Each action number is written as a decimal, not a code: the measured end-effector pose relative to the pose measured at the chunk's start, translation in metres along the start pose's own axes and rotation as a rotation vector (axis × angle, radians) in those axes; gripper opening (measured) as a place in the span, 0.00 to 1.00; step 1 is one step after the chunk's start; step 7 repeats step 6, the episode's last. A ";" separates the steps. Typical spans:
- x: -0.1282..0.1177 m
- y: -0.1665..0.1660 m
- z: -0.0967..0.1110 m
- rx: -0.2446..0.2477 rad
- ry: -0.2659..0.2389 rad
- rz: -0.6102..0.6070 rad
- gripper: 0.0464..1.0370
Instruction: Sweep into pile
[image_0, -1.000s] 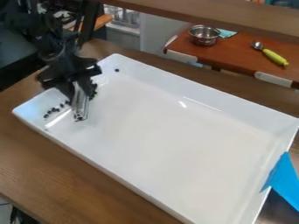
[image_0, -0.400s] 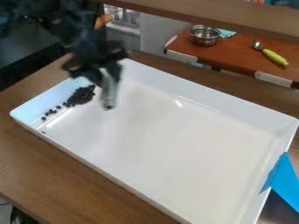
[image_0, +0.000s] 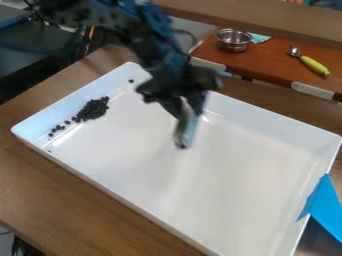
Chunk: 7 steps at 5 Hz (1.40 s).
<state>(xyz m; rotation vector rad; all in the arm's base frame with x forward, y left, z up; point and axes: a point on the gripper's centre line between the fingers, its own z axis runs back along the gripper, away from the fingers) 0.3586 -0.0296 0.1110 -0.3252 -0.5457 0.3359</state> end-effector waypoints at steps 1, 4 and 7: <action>-0.021 -0.033 -0.018 0.003 0.012 -0.074 0.33; -0.045 -0.048 -0.065 0.109 0.065 -0.150 0.37; -0.018 -0.052 -0.038 0.066 0.107 -0.177 0.94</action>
